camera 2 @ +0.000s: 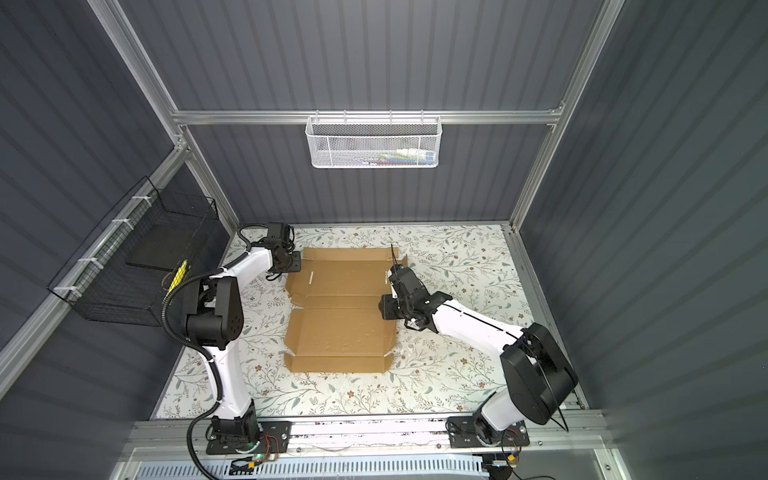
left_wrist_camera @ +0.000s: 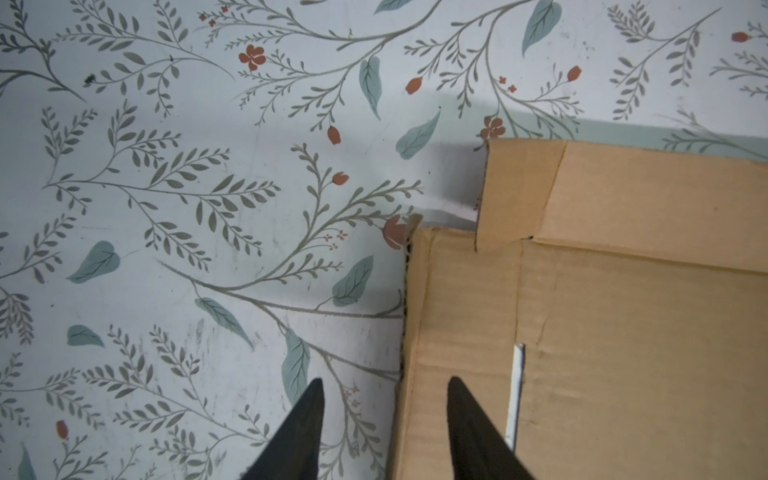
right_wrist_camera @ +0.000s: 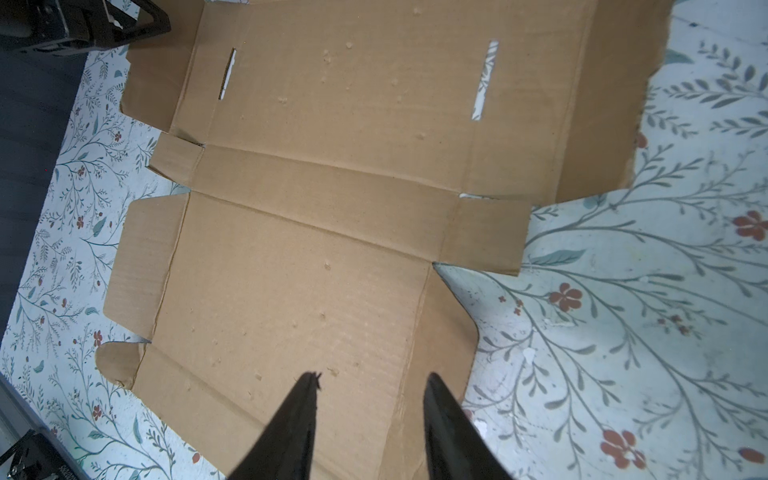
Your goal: Fold the paper box
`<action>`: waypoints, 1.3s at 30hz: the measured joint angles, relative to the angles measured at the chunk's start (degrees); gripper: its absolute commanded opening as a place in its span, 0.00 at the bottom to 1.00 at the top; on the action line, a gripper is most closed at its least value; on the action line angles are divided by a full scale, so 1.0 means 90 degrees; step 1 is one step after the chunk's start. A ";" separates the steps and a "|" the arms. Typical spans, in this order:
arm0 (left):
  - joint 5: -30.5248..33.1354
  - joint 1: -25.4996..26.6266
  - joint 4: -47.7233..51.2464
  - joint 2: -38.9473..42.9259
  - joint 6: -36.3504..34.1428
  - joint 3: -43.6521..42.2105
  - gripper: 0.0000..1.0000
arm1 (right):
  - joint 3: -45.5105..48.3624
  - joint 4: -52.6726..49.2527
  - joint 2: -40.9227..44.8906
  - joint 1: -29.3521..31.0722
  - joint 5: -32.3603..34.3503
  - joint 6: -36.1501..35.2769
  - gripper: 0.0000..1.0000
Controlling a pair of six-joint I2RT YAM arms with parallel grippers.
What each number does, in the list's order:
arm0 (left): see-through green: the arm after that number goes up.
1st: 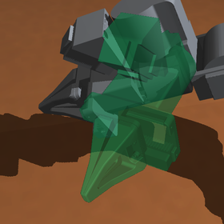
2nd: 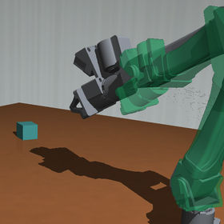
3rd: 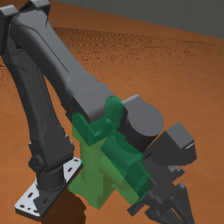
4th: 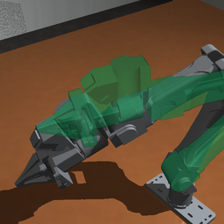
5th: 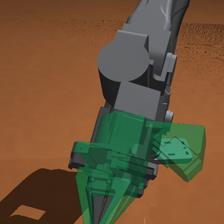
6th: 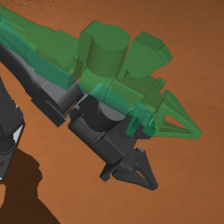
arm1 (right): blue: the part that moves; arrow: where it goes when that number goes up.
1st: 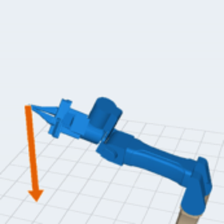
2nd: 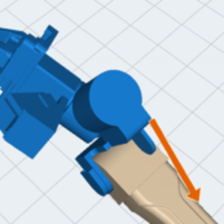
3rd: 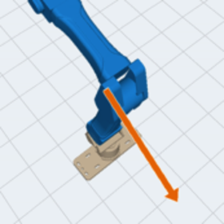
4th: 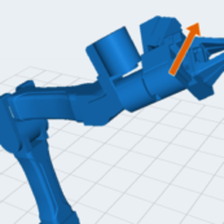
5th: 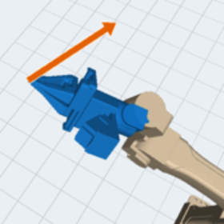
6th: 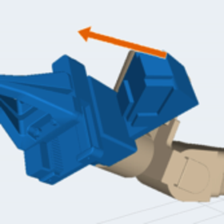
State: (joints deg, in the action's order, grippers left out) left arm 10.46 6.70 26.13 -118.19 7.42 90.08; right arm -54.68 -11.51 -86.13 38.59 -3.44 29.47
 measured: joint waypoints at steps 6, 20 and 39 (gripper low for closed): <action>-0.0136 0.0000 0.0002 -0.0070 -0.0039 -0.0005 0.38 | 0.0000 0.0015 -0.0107 -0.0022 -0.0029 0.0010 0.44; -0.0287 0.0000 0.0092 -0.0576 -0.0112 0.0095 0.17 | 0.0000 0.0087 -0.0109 -0.0029 -0.0039 0.0032 0.44; -0.0588 -0.0005 -0.0255 -0.0403 0.0083 -0.0267 0.00 | 0.0041 0.0257 -0.0175 -0.0034 -0.0282 0.0238 0.47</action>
State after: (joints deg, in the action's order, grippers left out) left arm 5.17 6.66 23.83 -121.82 8.16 87.68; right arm -54.30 -9.19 -87.70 38.28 -5.98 31.62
